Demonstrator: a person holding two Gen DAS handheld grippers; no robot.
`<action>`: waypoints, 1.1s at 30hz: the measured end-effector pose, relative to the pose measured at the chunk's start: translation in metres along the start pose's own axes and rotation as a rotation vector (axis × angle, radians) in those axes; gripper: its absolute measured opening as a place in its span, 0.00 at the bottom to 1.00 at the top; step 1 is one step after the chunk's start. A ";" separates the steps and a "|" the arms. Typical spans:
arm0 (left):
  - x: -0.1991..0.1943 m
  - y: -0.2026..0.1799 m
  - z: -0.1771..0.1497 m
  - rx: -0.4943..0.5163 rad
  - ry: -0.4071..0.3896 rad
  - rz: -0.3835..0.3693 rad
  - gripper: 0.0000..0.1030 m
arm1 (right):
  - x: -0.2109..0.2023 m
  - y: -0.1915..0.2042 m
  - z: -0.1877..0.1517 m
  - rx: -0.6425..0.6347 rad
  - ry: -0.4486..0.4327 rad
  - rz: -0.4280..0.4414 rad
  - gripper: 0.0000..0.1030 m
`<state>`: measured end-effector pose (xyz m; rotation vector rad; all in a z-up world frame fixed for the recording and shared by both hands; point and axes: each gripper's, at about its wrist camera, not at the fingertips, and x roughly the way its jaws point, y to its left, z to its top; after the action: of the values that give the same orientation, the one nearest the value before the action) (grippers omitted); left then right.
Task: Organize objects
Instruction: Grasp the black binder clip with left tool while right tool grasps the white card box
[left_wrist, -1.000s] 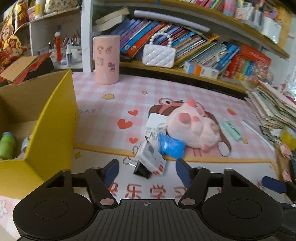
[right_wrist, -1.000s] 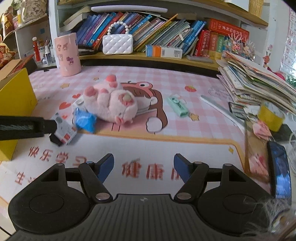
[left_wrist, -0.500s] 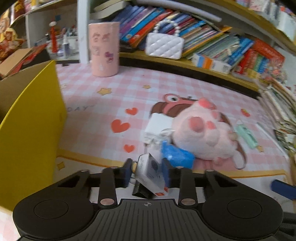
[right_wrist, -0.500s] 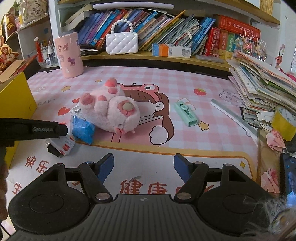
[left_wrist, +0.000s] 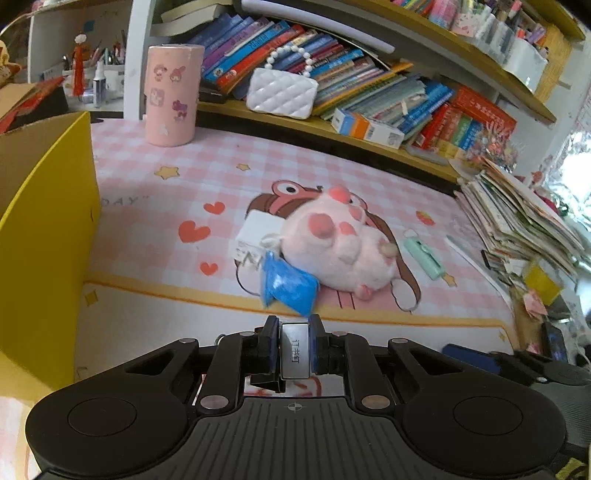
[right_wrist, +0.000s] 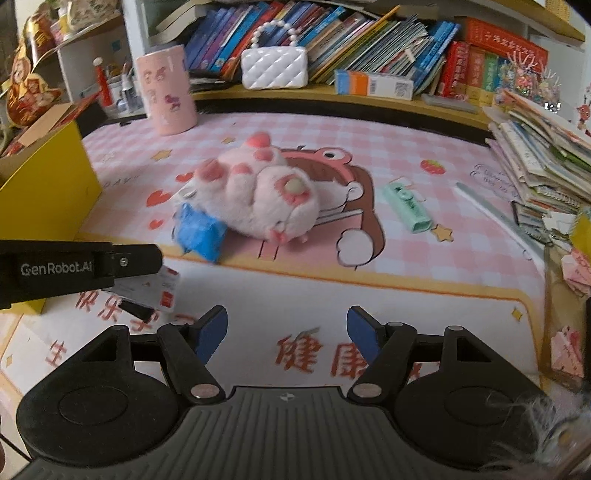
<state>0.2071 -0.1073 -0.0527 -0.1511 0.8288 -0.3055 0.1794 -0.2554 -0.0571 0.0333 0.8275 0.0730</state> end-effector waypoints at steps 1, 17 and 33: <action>0.000 -0.001 -0.002 0.005 0.006 -0.006 0.14 | 0.000 0.001 -0.002 -0.003 0.006 0.004 0.68; -0.025 0.020 -0.005 -0.090 -0.024 0.009 0.46 | -0.011 0.033 -0.008 -0.114 -0.021 0.163 0.68; -0.058 0.053 -0.006 -0.178 -0.084 0.142 0.46 | 0.040 0.042 0.019 -0.124 0.041 0.347 0.34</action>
<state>0.1768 -0.0388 -0.0289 -0.2680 0.7785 -0.0907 0.2177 -0.2103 -0.0713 0.0581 0.8500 0.4528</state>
